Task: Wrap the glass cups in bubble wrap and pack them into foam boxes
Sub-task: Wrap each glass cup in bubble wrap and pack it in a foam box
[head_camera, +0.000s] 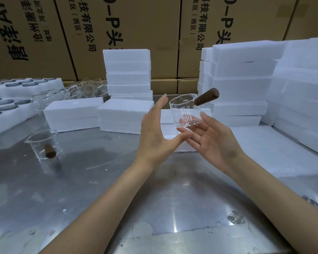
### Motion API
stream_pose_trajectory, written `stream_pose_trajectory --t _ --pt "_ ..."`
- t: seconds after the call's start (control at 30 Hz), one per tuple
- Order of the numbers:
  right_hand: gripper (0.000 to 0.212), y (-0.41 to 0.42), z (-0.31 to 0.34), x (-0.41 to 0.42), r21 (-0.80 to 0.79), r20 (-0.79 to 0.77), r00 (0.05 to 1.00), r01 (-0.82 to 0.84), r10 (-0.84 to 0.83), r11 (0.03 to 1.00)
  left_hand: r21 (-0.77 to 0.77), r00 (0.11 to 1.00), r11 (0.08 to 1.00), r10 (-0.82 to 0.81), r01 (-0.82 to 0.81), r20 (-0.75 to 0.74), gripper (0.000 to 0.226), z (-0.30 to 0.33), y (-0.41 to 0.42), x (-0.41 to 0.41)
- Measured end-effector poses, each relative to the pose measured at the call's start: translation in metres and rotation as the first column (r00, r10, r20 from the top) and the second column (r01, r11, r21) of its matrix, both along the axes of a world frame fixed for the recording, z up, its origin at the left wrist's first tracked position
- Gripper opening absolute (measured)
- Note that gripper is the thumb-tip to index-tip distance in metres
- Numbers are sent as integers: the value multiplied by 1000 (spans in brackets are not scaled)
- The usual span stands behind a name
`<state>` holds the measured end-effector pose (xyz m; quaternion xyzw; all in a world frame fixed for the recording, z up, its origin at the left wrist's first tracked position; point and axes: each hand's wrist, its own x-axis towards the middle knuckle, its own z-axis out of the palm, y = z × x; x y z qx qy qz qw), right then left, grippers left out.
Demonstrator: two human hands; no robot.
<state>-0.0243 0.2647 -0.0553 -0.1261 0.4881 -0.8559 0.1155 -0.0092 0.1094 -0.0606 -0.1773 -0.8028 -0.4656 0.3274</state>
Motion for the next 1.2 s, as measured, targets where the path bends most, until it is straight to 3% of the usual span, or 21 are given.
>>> stream_pose_trajectory --t 0.2,0.4,0.63,0.73,0.83,1.07,1.2 --pt "59 -1 -2 0 56 19 998 -52 51 997 6 999 999 36 -36 -7 64 -1 0 -3" --pt "62 -5 -5 -2 252 -121 987 137 -109 958 -62 989 991 111 -117 -100 62 -4 -3 -7" --pt "60 -4 -7 -3 233 -143 980 172 -142 957 -119 987 989 71 -89 -147 68 -3 -1 -7" --pt "50 -1 -7 -4 140 -103 990 113 -100 984 2 995 997 -76 76 58 90 -1 -2 -4" --pt "49 0 -6 -4 137 -100 994 65 -52 988 221 932 964 -211 148 294 91 3 -1 -3" --pt "57 -2 -8 -4 158 -76 997 18 -6 987 354 888 917 -309 184 340 75 8 -5 -5" --pt "64 -2 -8 -5 206 -81 995 74 -58 976 462 859 865 -379 196 346 58 7 -10 -9"
